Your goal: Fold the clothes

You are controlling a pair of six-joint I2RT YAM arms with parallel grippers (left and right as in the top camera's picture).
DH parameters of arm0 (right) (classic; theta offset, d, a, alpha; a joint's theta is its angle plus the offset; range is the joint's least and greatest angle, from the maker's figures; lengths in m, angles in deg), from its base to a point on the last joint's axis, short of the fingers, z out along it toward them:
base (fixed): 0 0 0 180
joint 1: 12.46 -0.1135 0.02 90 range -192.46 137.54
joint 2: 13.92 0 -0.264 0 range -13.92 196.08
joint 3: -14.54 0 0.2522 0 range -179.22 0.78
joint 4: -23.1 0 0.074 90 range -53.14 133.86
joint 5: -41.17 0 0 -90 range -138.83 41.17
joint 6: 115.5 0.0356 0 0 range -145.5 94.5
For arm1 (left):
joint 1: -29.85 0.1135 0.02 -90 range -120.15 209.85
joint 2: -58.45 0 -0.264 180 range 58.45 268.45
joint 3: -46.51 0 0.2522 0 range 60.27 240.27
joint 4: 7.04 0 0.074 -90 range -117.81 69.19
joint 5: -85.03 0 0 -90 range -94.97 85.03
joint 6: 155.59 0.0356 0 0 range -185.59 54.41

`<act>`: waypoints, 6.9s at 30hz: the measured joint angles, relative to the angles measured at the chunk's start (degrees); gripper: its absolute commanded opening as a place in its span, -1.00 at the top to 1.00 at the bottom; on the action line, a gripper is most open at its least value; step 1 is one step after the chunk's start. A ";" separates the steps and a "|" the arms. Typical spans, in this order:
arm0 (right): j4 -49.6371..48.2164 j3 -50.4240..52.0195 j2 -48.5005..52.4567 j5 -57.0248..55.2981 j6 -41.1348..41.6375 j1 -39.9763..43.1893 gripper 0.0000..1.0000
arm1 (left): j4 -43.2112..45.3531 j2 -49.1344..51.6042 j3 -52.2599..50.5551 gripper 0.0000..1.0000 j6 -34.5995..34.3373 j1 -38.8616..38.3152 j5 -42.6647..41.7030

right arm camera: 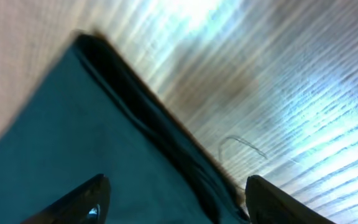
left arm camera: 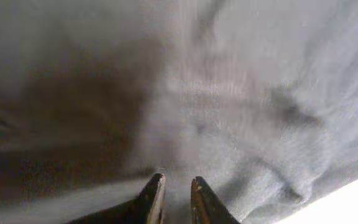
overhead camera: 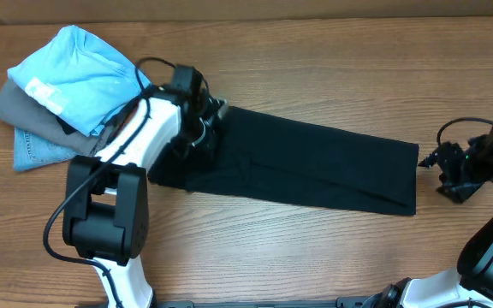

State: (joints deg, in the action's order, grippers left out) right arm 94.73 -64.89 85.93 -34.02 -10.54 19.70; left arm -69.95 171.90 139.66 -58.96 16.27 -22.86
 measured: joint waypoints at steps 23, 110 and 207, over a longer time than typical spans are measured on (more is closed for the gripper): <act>-21.62 18.23 -1.97 13.57 -8.79 -4.15 0.77 | 2.49 0.00 -3.91 0.51 -0.02 1.36 1.55; 0.48 -2.91 0.79 8.02 11.72 -42.45 -0.15 | -11.87 0.00 14.10 0.53 -0.07 1.36 3.19; -2.38 9.66 -2.25 8.07 13.14 -36.39 0.72 | -3.10 0.00 14.12 0.90 0.87 -13.07 -13.18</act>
State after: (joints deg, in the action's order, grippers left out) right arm 92.35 -55.23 83.68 -25.95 2.60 -16.69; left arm -73.05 171.90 153.78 -58.08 3.20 -36.04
